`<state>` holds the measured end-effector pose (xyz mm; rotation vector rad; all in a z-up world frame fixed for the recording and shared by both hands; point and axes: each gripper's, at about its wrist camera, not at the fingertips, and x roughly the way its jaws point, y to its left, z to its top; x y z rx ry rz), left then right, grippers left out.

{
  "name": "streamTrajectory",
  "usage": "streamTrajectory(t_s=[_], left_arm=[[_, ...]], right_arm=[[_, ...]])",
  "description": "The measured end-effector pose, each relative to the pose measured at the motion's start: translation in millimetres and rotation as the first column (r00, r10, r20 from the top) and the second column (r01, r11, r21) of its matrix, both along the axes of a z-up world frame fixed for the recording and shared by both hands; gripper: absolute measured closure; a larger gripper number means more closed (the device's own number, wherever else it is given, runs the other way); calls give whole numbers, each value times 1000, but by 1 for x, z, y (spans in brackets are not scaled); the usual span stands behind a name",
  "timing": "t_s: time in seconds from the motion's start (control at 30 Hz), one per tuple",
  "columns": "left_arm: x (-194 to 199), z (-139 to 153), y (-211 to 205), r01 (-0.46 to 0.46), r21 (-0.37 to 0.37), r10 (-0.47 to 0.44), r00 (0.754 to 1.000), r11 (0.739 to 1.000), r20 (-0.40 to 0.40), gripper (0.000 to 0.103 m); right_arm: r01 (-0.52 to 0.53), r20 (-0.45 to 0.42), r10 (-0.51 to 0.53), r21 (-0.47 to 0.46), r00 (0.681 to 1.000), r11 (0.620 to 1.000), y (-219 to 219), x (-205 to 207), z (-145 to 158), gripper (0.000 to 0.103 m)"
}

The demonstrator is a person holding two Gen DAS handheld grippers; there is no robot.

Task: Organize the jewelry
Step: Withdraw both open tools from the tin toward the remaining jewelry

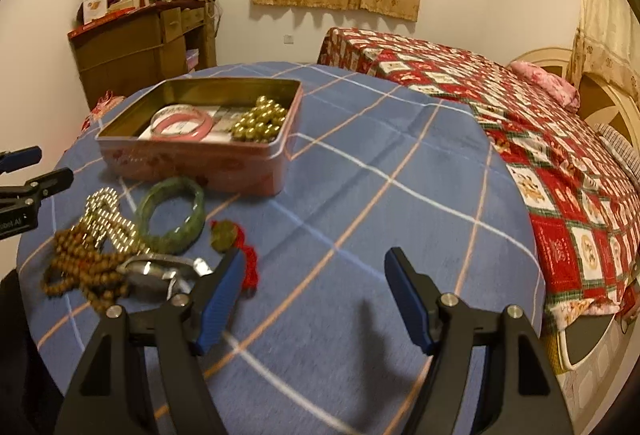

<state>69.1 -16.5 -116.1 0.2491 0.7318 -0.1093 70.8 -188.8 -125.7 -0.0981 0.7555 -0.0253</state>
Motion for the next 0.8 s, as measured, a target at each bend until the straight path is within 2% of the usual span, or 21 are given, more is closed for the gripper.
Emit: streamTrajectory(t_s=[0.23, 0.47, 0.6, 0.73, 0.77, 0.8], left_arm=[[-29, 1, 6, -28, -36, 28, 1000, 999, 0, 24], [-40, -1, -8, 9, -10, -9, 1000, 1000, 8, 24], [-39, -12, -12, 26, -11, -27, 999, 1000, -27, 24], [-40, -10, -12, 33, -35, -34, 999, 999, -23, 24], [-40, -10, -12, 39, -42, -40, 999, 998, -25, 24], [-41, -10, -14, 47, -47, -48, 998, 998, -27, 24]], right_arm=[[-54, 14, 54, 14, 998, 998, 24, -18, 0, 29], [-125, 40, 124, 24, 991, 992, 41, -24, 0, 29], [-111, 7, 111, 36, 994, 993, 40, -14, -12, 29], [-112, -21, 114, 73, 993, 991, 37, -5, -19, 29], [-113, -27, 115, 73, 993, 991, 37, -4, -21, 32], [-120, -39, 124, 81, 992, 989, 37, -4, -23, 44]])
